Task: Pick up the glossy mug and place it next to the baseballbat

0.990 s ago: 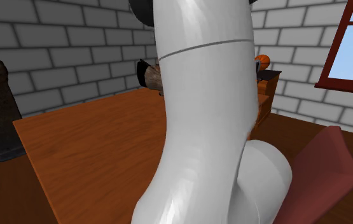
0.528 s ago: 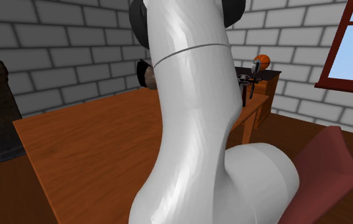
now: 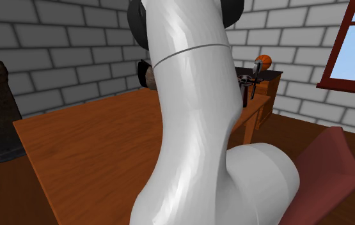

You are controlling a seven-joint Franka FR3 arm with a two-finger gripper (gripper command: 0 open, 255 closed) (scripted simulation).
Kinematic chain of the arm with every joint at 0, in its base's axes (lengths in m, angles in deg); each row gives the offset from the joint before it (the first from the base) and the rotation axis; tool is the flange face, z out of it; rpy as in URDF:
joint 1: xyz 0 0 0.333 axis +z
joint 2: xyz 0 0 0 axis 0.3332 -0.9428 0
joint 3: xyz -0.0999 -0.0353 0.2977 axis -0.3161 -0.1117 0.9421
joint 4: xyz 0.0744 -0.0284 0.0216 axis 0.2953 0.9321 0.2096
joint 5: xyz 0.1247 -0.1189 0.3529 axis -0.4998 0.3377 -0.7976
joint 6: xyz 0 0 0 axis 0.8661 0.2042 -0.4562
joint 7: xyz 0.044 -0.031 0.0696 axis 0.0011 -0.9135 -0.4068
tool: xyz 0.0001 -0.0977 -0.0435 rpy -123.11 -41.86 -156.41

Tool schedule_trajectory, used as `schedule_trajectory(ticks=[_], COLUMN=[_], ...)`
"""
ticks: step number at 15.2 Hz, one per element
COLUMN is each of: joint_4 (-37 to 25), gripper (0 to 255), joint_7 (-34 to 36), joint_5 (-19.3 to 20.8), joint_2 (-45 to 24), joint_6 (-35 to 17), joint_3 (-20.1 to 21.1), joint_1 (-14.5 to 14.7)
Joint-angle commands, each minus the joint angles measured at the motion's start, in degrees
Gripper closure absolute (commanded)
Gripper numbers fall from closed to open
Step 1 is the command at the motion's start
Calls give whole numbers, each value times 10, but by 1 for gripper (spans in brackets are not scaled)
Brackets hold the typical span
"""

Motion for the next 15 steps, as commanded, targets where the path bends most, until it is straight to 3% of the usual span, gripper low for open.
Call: schedule_trajectory(ticks=[1,15], joint_4=[15,86], gripper=[255,255], joint_7=[-2,-24], joint_5=[-2,-26], joint_2=[-1,-29], joint_6=[-15,-106], joint_3=[1,15], joint_1=[3,5])
